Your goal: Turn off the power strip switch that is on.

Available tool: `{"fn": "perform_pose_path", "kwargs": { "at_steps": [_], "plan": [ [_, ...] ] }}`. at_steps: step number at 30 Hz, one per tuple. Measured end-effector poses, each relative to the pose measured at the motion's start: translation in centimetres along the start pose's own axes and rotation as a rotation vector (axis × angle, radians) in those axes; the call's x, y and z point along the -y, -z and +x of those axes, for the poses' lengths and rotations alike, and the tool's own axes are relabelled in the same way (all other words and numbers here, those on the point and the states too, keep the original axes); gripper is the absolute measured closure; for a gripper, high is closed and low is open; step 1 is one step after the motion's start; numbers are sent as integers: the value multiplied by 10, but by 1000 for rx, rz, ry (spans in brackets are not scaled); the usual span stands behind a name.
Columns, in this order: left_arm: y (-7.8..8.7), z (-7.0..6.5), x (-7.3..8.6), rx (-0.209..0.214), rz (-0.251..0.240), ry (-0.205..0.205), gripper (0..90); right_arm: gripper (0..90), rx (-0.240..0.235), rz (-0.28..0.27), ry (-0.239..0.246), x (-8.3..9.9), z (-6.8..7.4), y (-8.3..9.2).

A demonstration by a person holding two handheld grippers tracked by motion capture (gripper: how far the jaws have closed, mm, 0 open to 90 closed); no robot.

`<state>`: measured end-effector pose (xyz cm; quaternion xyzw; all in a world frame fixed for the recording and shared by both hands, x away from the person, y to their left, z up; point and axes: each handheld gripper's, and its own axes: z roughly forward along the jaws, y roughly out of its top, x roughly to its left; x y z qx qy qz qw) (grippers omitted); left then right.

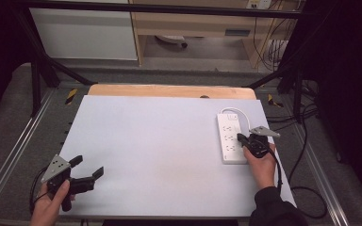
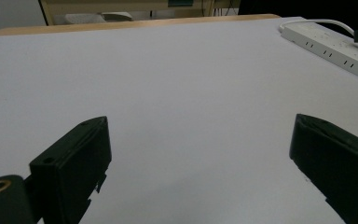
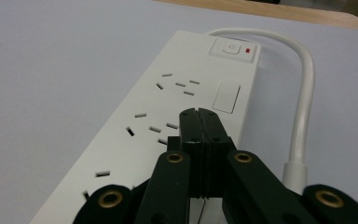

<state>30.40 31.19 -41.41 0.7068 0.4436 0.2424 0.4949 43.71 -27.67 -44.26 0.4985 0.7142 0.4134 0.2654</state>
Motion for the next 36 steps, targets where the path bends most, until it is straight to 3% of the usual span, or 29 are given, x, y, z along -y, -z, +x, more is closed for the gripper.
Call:
{"fn": "perform_pose_path", "kwargs": {
  "at_steps": [36],
  "plan": [
    [0, 0, 0, 0, 1, -2, 53, 732, -25, -50, -36, -5, 4, 3]
  ]
}}
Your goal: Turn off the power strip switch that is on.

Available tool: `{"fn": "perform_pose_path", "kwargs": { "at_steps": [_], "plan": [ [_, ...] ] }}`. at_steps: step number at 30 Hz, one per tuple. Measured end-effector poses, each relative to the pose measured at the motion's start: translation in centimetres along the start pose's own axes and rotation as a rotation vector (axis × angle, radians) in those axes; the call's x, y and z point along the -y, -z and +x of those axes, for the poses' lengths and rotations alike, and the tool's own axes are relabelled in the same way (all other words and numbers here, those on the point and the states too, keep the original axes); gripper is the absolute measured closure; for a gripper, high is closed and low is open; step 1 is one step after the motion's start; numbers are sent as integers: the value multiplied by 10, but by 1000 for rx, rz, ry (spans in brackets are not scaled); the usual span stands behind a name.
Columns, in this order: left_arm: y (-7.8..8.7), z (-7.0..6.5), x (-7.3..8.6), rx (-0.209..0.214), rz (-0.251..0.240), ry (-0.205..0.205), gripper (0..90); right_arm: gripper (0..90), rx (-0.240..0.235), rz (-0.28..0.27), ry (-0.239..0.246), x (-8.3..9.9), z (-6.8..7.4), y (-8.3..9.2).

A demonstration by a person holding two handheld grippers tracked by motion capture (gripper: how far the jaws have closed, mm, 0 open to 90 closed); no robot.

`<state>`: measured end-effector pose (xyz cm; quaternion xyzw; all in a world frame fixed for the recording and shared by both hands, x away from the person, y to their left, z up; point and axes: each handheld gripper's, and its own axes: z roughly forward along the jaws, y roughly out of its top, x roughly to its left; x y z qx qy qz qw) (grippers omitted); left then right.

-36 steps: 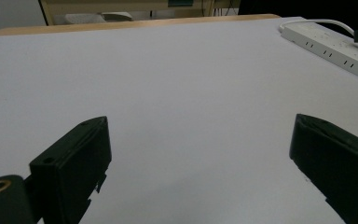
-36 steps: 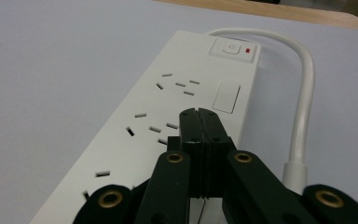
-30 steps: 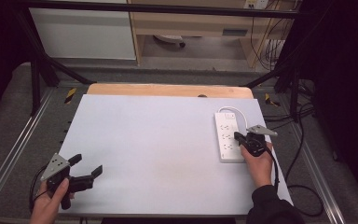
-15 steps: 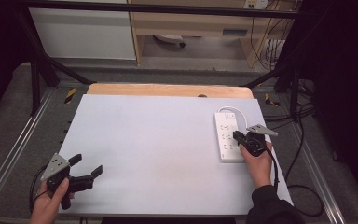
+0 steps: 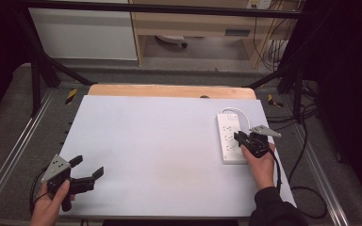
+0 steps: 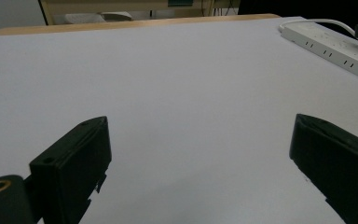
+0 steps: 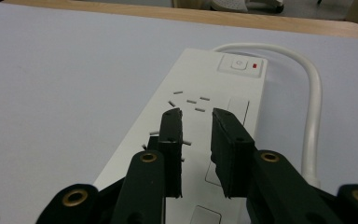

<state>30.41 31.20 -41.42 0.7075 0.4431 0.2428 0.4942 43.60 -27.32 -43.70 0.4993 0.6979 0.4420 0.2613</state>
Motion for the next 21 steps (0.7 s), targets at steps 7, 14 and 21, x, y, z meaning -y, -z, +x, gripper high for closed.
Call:
{"fn": "perform_pose_path", "kwargs": {
  "at_steps": [7, 14, 21],
  "plan": [
    [0, 0, 0, 0, 1, 0, 53, 644, 4, -17, -13, -2, 1, 1],
    [0, 0, 0, 1, 0, 0, 53, 554, 4, -30, -21, -4, 3, 3],
    [0, 0, 0, 1, 0, 1, 53, 506, 0, -35, -11, -5, 7, 2]
  ]
}}
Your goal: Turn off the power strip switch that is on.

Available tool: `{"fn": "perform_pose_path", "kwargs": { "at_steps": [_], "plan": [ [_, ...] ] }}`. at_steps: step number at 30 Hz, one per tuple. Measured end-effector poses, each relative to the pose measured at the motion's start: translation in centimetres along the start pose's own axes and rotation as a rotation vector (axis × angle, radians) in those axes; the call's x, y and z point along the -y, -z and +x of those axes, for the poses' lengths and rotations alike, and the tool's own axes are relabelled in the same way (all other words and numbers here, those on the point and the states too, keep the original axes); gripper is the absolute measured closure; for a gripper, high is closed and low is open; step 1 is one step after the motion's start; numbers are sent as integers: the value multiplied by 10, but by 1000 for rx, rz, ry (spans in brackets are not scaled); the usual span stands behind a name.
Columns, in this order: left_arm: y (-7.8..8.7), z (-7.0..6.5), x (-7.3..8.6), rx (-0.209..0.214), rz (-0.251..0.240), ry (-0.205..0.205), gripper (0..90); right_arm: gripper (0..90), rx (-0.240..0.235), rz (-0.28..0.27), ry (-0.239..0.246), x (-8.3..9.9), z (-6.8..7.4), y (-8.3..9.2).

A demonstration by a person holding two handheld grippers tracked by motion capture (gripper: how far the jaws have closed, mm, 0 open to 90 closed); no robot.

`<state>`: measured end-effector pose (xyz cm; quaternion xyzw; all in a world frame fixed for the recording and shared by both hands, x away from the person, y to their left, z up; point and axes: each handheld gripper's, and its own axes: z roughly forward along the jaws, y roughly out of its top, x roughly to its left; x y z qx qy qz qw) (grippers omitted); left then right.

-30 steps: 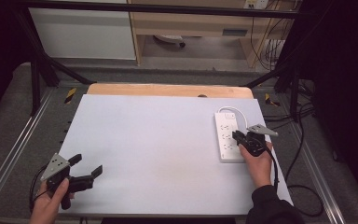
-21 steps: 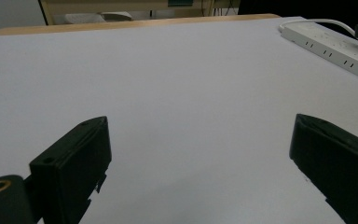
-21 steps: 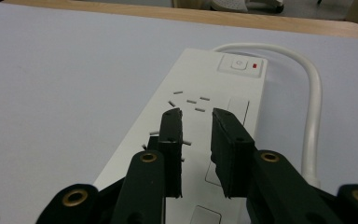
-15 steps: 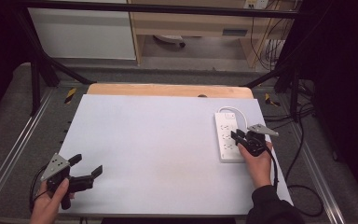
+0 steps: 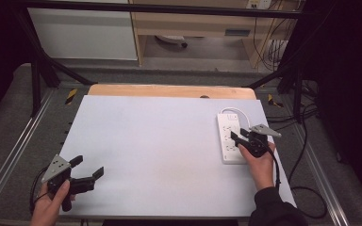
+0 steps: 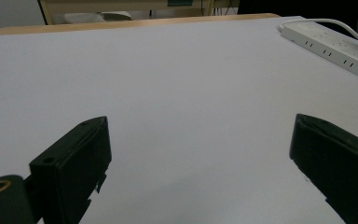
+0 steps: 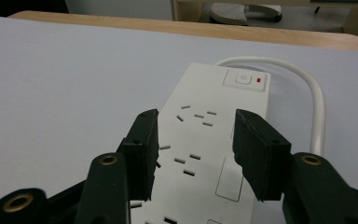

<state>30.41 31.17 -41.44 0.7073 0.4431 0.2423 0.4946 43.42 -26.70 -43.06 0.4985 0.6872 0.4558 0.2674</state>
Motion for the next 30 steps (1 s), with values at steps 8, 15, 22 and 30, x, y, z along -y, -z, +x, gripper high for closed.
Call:
{"fn": "perform_pose_path", "kwargs": {
  "at_steps": [8, 15, 22, 30],
  "plan": [
    [0, 0, 0, 0, -1, -1, 53, 382, 10, -9, -1, -2, 3, 1],
    [0, 0, 0, 1, -1, 1, 53, 178, 12, -2, -16, -6, 6, 0],
    [1, 0, 0, 0, -3, 3, 53, 44, -1, -25, -11, -11, 10, 3],
    [1, 0, 0, -4, -6, 3, 53, 32, -16, -36, 10, -19, 21, 5]
  ]
}}
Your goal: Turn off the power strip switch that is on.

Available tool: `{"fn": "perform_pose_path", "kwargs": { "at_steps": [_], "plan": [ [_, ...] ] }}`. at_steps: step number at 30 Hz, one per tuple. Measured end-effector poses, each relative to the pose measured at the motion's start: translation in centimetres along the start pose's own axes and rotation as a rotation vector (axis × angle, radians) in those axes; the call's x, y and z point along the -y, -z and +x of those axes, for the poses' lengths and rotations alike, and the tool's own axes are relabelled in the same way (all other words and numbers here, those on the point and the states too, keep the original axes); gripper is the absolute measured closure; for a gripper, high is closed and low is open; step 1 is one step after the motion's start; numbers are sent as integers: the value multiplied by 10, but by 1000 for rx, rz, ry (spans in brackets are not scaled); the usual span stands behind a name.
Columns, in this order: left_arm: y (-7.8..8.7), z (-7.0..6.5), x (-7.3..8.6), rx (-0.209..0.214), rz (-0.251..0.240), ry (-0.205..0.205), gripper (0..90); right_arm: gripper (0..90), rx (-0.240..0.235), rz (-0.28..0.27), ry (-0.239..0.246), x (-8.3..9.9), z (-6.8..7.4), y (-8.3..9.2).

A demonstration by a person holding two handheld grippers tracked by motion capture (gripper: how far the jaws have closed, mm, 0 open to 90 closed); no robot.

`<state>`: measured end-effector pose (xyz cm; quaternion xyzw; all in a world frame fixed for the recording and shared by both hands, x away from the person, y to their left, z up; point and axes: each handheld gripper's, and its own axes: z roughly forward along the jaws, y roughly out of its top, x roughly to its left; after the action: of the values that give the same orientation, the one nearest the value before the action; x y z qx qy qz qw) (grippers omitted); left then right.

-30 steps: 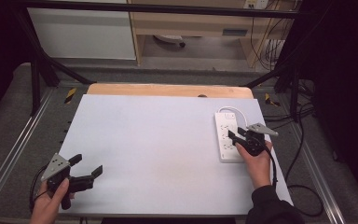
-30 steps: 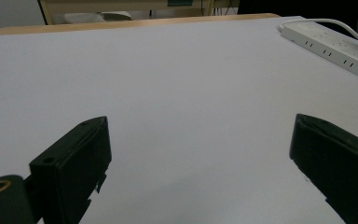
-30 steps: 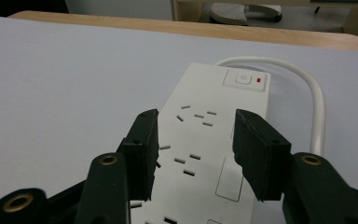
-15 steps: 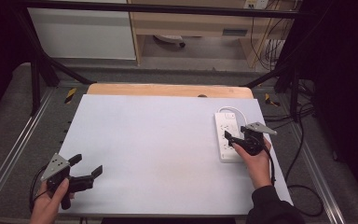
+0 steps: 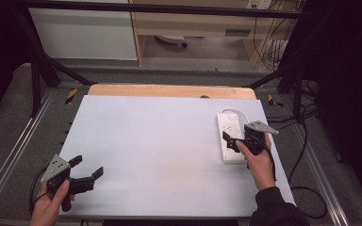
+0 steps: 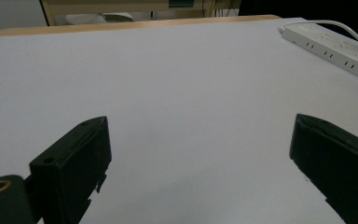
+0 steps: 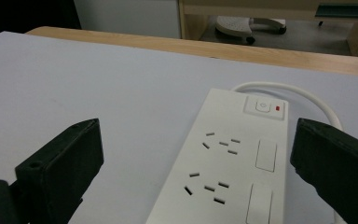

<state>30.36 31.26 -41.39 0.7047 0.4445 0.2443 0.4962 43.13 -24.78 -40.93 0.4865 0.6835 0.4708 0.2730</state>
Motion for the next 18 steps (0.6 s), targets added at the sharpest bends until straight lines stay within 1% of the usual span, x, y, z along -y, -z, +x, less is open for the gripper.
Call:
{"fn": "perform_pose_path", "kwargs": {
  "at_steps": [4, 8, 10, 11, 13, 18],
  "plan": [
    [0, 0, 0, 2, 1, -3, 53, 35, 3, -8, 11, -3, 4, -1],
    [0, 0, 0, 4, 0, -4, 53, 45, 23, -17, 20, -5, 6, -5],
    [1, 0, 0, 3, 1, -5, 53, 75, 28, -18, 39, -6, 8, -8],
    [1, 0, 0, 3, 1, -5, 53, 71, 30, -15, 51, -7, 9, -8],
    [1, 0, 0, 2, -1, -6, 53, 64, 21, -10, 61, -8, 11, -8],
    [1, 0, 0, 3, -1, -4, 53, 34, 1, -12, 62, -12, 13, -3]
  ]
}}
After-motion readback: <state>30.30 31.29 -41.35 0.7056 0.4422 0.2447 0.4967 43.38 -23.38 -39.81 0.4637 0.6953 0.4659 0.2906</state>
